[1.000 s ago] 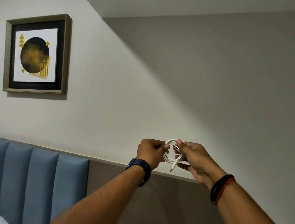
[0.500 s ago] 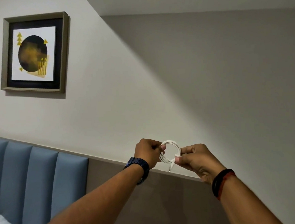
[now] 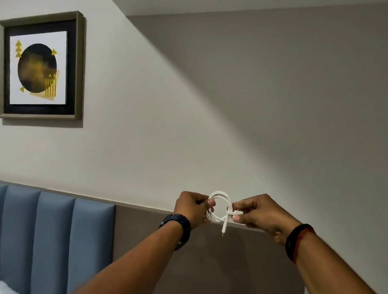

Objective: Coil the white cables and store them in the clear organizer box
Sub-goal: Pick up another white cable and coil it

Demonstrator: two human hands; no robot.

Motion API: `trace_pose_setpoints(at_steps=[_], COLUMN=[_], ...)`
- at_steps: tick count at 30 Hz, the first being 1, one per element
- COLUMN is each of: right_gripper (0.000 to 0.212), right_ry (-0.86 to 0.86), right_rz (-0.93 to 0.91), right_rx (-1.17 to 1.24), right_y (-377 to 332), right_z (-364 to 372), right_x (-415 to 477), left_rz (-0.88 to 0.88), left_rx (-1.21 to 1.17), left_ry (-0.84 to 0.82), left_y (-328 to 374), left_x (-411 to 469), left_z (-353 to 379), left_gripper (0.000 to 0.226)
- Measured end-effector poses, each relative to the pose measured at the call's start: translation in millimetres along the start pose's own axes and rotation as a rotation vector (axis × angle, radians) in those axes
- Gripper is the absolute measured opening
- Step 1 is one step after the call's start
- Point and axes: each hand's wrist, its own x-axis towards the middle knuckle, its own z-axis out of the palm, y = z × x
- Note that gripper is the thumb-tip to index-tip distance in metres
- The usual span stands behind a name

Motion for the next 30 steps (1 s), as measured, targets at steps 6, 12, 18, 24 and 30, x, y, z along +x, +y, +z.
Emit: trace_pose_setpoints(at_steps=[6, 12, 18, 24, 30], right_gripper=[0.03, 0.023, 0.007, 0.022, 0.034], right_ry=[0.0, 0.194, 0.22, 0.19, 0.229], right_rz=[0.023, -0.038, 0.112, 0.243, 0.393], right_rx=[-0.497, -0.613, -0.407, -0.178, -0.163], right_y=[25, 49, 78, 120, 205], right_z=[-2, 13, 19, 17, 25], right_x=[3, 6, 11, 5, -8], left_rz=[-0.053, -0.099, -0.131, -0.162, -0.228], left_rx=[0.024, -0.024, 0.009, 0.046, 0.125], left_ry=[-0.14, -0.141, -0.098, -0.118, -0.195], left_y=[-31, -50, -71, -104, -170], left_x=[-14, -16, -18, -32, -58], left_z=[16, 35, 53, 76, 115], left_gripper=[0.018, 0.017, 0.018, 0.016, 0.016])
